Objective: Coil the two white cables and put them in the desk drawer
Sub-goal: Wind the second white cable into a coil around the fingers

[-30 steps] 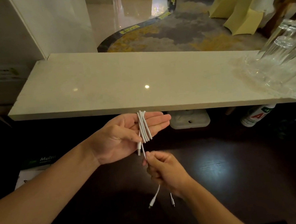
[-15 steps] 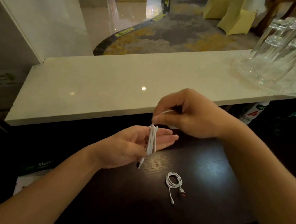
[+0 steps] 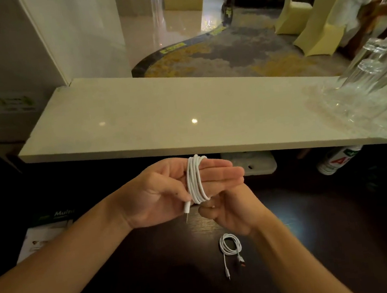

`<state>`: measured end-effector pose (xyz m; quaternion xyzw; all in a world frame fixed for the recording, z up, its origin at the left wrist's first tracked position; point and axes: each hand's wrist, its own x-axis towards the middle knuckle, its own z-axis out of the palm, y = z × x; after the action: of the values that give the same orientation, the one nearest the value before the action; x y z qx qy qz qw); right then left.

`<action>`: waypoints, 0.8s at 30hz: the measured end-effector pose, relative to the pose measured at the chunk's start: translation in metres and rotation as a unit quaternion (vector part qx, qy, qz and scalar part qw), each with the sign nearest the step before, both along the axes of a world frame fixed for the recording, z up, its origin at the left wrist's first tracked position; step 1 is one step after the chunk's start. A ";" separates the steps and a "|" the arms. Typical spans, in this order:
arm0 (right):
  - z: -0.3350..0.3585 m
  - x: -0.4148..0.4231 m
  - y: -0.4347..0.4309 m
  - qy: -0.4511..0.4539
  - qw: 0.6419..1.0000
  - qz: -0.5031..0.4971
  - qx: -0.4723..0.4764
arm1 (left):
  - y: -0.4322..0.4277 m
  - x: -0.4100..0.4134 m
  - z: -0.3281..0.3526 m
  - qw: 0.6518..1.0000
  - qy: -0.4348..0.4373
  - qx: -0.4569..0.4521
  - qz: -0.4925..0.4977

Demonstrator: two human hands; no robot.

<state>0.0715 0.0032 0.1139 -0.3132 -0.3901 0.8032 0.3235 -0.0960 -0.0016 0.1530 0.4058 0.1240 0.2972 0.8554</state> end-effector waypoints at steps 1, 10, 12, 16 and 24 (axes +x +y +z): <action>-0.003 -0.001 -0.004 -0.003 1.000 -0.011 0.003 | 0.000 -0.001 -0.002 1.000 -0.013 -0.009 -0.005; 0.019 0.003 -0.010 -0.109 0.973 -0.072 0.192 | -0.001 0.015 0.015 0.967 0.168 -0.084 0.174; 0.017 -0.007 -0.015 -0.148 0.952 -0.116 0.241 | 0.001 0.025 0.014 0.927 0.228 -0.088 0.284; 0.014 -0.020 -0.018 -0.229 0.912 -0.180 0.291 | 0.007 0.037 0.004 0.875 0.273 -0.089 0.390; 0.020 -0.011 -0.017 -0.035 0.985 -0.148 0.080 | 0.013 -0.005 0.014 0.992 0.076 -0.059 0.077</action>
<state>0.0606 -0.0140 0.1341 -0.3685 -0.4133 0.7011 0.4493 -0.1009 0.0113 0.1667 0.3653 0.2368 0.3225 0.8405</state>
